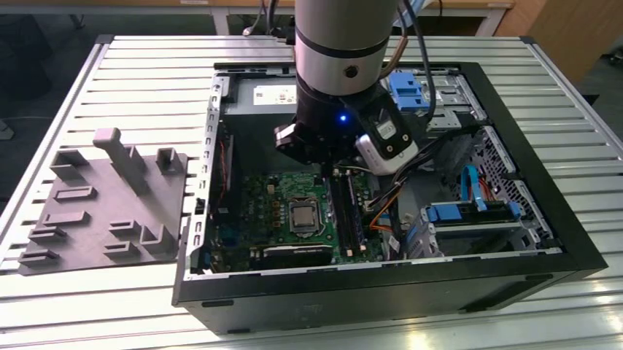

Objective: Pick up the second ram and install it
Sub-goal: 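Insert the second ram into the second slot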

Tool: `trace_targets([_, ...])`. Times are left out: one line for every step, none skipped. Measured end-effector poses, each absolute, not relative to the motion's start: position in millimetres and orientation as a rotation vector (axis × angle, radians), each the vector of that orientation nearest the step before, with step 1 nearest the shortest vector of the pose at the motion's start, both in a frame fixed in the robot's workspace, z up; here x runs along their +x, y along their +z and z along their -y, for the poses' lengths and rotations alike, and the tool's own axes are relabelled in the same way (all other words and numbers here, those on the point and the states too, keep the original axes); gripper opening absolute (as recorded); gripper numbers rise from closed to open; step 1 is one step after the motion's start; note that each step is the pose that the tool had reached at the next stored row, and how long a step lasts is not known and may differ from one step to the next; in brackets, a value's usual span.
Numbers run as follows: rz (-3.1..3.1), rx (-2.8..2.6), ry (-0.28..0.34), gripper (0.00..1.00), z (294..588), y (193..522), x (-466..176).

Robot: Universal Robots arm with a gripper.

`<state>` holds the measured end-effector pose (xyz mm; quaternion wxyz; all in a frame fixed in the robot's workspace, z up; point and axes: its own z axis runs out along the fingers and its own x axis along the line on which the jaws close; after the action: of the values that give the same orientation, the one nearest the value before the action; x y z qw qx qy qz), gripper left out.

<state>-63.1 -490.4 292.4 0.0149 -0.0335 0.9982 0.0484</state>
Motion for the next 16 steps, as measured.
trace_targets([-3.107, -0.102, 0.150, 0.11, 490.4, 292.1, -63.1])
trace_targets([-3.107, -0.100, 0.150, 0.11, 490.5, 291.8, -63.0])
trace_targets([-3.106, -0.098, 0.150, 0.11, 490.6, 291.4, -62.7])
trace_targets([-3.106, -0.095, 0.151, 0.11, 490.8, 290.9, -62.5])
trace_targets([-3.106, -0.093, 0.150, 0.11, 490.9, 290.6, -62.4])
trace_targets([-3.106, -0.090, 0.150, 0.11, 491.0, 290.2, -62.2])
trace_targets([-3.106, -0.088, 0.150, 0.11, 491.1, 289.9, -61.9])
trace_targets([-3.107, -0.086, 0.150, 0.11, 491.2, 289.7, -61.6])
trace_targets([-3.107, -0.083, 0.150, 0.11, 491.2, 289.5, -61.1])
trace_targets([-3.106, -0.079, 0.150, 0.11, 491.4, 289.2, -60.6])
trace_targets([-3.106, -0.074, 0.150, 0.11, 491.5, 288.8, -60.0])
trace_targets([-3.106, -0.069, 0.150, 0.11, 491.5, 288.6, -59.5])
trace_targets([-3.106, -0.064, 0.150, 0.11, 491.6, 288.3, -59.1])
trace_targets([-3.106, -0.060, 0.150, 0.11, 491.7, 288.0, -58.8])
trace_targets([-3.106, -0.055, 0.150, 0.11, 491.7, 287.7, -58.6])
trace_targets([-3.106, -0.051, 0.150, 0.11, 491.8, 287.4, -58.4])
